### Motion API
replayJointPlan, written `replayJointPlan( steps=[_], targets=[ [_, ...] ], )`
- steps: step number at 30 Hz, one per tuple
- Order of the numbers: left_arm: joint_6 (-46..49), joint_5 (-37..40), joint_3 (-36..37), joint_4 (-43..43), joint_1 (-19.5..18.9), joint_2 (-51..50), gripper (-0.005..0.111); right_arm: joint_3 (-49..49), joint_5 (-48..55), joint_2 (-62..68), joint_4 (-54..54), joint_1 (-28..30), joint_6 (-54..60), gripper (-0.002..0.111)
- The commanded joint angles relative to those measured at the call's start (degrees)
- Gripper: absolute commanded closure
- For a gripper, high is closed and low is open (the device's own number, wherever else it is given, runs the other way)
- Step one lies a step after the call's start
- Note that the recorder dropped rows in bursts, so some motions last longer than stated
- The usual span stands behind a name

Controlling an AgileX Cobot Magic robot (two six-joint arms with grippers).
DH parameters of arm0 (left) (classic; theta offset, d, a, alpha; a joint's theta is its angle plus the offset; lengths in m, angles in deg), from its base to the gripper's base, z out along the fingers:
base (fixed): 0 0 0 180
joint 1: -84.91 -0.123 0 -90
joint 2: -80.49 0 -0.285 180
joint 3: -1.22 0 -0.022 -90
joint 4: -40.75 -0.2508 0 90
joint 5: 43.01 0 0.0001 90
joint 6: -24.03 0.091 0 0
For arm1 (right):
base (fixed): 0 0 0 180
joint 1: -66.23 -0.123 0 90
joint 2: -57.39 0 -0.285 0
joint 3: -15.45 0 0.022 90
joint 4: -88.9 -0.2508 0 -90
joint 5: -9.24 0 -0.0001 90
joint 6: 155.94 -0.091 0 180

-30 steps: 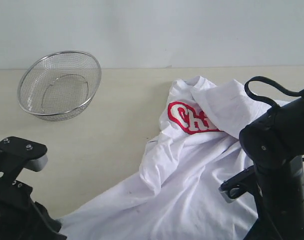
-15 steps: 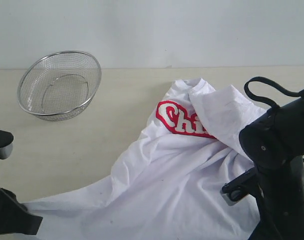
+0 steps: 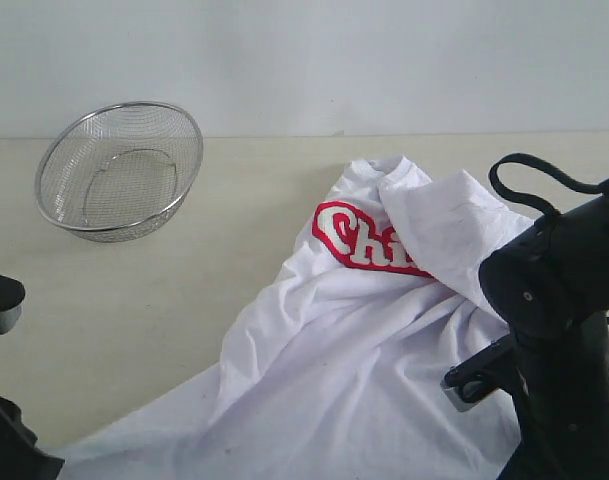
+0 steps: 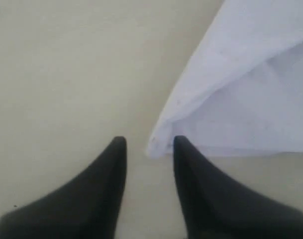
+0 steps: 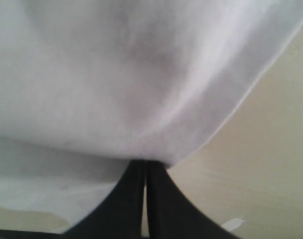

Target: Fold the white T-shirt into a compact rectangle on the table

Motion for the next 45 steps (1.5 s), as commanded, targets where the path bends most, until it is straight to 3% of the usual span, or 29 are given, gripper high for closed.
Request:
replayJointPlan(
  steps=[1,2,3,4,5,6,8,13,14,16,22,24,31,39,45],
  targets=[
    [-1.6,-0.3,-0.1,-0.4,-0.1,0.2,0.047,0.1,-1.4,-0.3,0.2,0.1,0.6,0.109],
    [-1.6,-5.1,-0.1,-0.4,-0.1,0.2,0.040,0.1,-2.3,-0.3,0.2,0.1,0.6,0.109],
    [-1.6,-8.1,-0.1,-0.4,-0.1,0.2,0.040,0.1,-2.6,-0.3,0.2,0.1,0.6,0.109],
    [-1.6,-17.5,-0.1,0.8,-0.1,0.2,0.042,-0.3,-1.2,-0.4,0.3,0.1,0.6,0.109],
    [-1.6,-22.2,-0.1,1.7,-0.1,0.2,0.045,-0.6,0.0,-1.0,0.3,0.1,0.6,0.109],
    [-1.6,-28.9,-0.1,1.9,-0.1,0.2,0.054,-2.1,2.6,-3.0,0.3,0.1,0.5,0.109],
    [-1.6,-34.7,-0.1,1.9,-0.1,-1.4,0.070,-6.5,4.3,-8.8,1.1,0.1,-1.9,0.109],
    [0.9,-47.9,-0.1,-0.1,-0.1,-13.2,0.102,-22.8,-3.0,-13.5,14.6,0.1,-5.9,0.109],
    [0.9,-49.6,-0.3,-1.0,-0.1,-15.0,0.102,-25.4,-2.9,-12.4,15.2,0.1,-4.9,0.109],
    [0.9,-48.9,-2.4,-1.1,-0.1,-18.6,0.102,-32.6,-2.8,-8.1,18.1,0.1,-4.3,0.105],
    [-1.1,-41.7,-9.3,-0.9,2.4,-24.9,0.102,-46.4,-2.6,3.9,22.9,0.2,-1.3,0.058],
    [-1.1,-38.6,-11.6,-0.3,4.1,-26.5,0.102,-49.9,-2.3,7.7,25.9,0.2,-1.6,0.048],
    [-1.1,-35.5,-17.5,4.1,8.0,-32.3,0.102,-57.5,0.1,18.6,26.0,0.2,-2.0,0.048],
    [-0.4,-34.9,-19.2,4.1,8.1,-40.0,0.102,-57.5,-2.0,23.6,21.6,0.1,-1.9,0.048],
    [1.2,-34.5,-19.8,4.1,8.1,-40.7,0.102,-57.5,-1.2,27.1,24.7,0.1,-2.7,0.048]
  ],
)
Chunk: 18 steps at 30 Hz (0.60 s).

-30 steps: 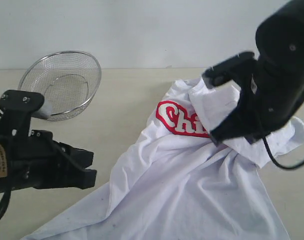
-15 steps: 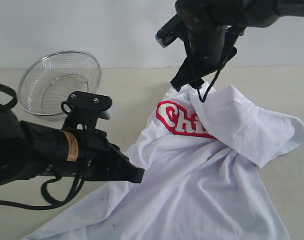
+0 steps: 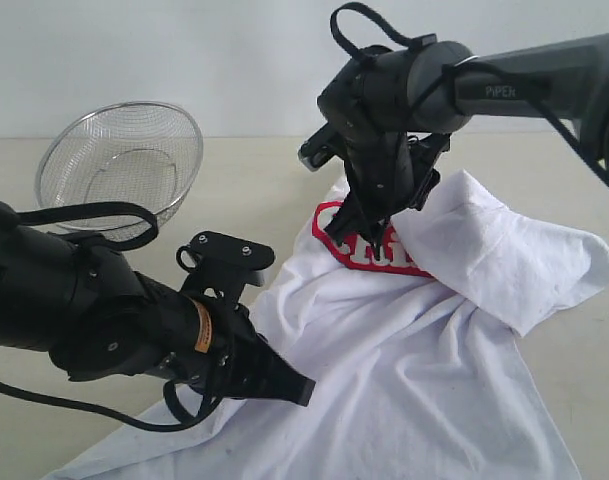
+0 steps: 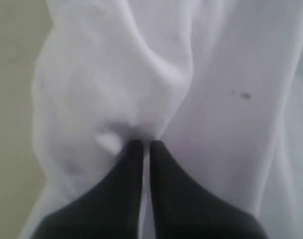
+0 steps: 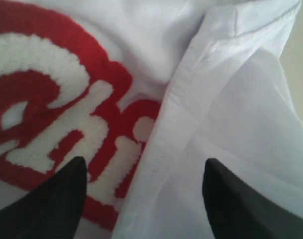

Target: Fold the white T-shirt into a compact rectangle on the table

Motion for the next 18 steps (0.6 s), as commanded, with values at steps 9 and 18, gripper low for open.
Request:
replayJointPlan(
  steps=[9,18],
  targets=[
    [0.7,0.0,-0.6,0.6,0.2,0.0,0.102,-0.5,3.6,3.6,11.4,0.1,-4.5,0.108],
    [0.7,1.5,-0.6,0.6,0.2,0.0,0.102,-8.6,8.7,2.2,18.2,7.6,-5.8,0.108]
  ],
)
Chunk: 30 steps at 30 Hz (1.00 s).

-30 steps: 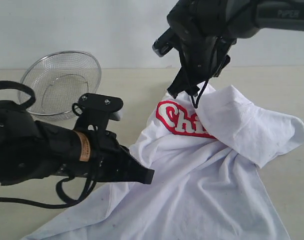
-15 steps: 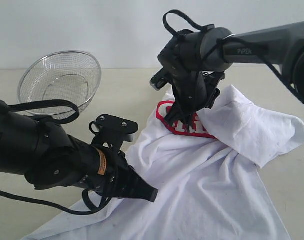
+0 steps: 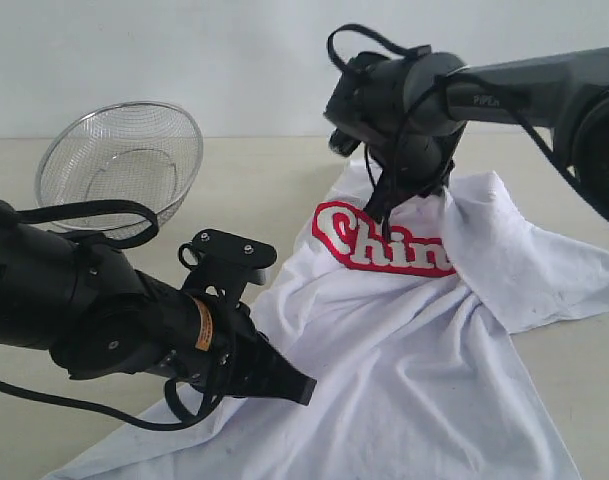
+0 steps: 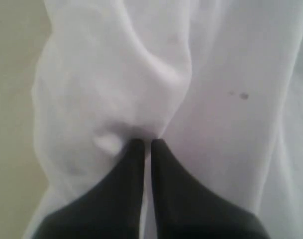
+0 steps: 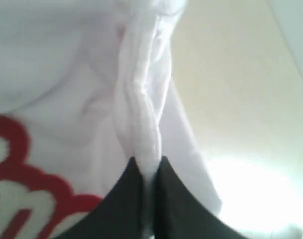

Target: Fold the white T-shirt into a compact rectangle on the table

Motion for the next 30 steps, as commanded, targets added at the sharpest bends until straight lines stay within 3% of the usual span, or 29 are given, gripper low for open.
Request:
replayJointPlan(
  steps=[1,11,19,22,25,26,28,30],
  targets=[
    [0.3,1.8,-0.4,0.5,0.2,0.0,0.102,-3.8,2.2,-1.4,1.8,6.6,0.2,0.108],
    [0.3,0.3,-0.7,0.5,0.2,0.0,0.102,-4.8,-5.3,-1.3,-2.5,22.5,1.5,0.108],
    [0.3,-1.1,-0.7,0.5,0.2,0.0,0.102,-4.8,-15.6,-1.3,-10.4,27.2,7.2,0.103],
    [0.3,-1.1,-0.7,0.5,0.2,0.0,0.102,-4.8,-16.6,-1.3,-10.4,27.2,9.3,0.080],
    [0.3,-1.2,-0.7,0.5,0.2,0.0,0.102,-4.8,-15.4,-1.3,-6.9,27.2,7.0,0.036],
    [0.3,-1.3,-0.7,0.5,0.2,0.0,0.102,-4.8,-14.3,-1.3,-4.6,27.2,3.0,0.030],
    [0.3,-1.4,-0.7,0.5,0.2,0.0,0.102,-4.8,-11.2,-1.6,-3.8,27.2,-2.6,0.040],
    [0.3,-2.2,-0.7,0.5,0.2,0.0,0.102,-4.8,-7.4,-2.4,-6.8,27.1,-4.9,0.071]
  ],
)
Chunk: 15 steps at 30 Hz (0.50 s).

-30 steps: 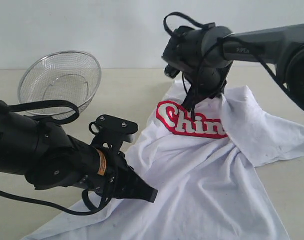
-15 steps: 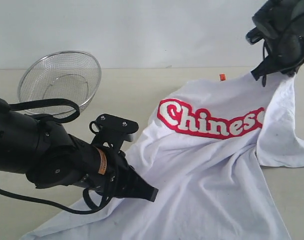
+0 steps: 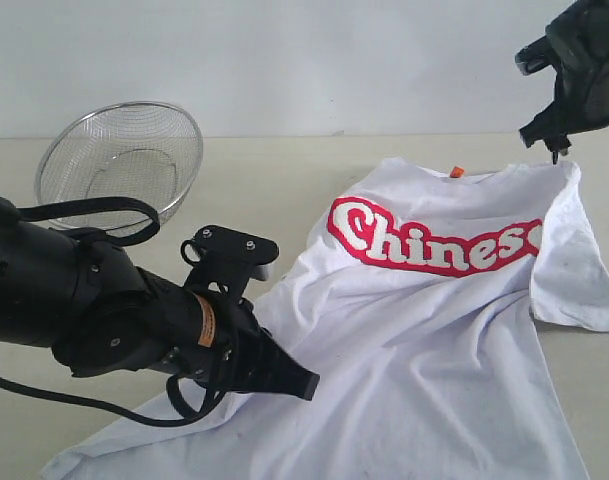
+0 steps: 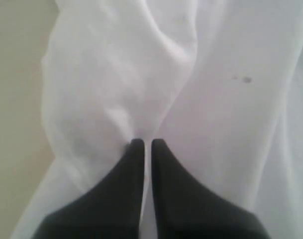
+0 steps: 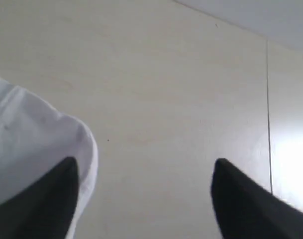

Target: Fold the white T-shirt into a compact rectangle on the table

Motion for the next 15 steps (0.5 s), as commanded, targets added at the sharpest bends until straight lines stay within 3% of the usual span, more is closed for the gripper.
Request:
replayJointPlan(
  steps=[1,2,8,15],
  targets=[
    [0.3,-2.1,-0.3,0.5,0.2,0.0,0.102,-0.3,7.3,-2.0,-3.6,0.2,-5.7,0.086],
    [0.3,-2.4,-0.3,0.5,0.2,0.0,0.102,-0.3,8.6,-2.6,-5.8,0.1,-5.0,0.107],
    [2.2,-1.8,-1.1,0.2,0.2,0.0,0.102,-0.3,18.4,-5.3,-19.0,-2.0,3.0,0.109],
    [12.4,9.9,-5.5,4.2,0.4,0.0,0.102,1.2,20.0,-9.5,-30.1,-7.6,8.3,0.109]
  ],
)
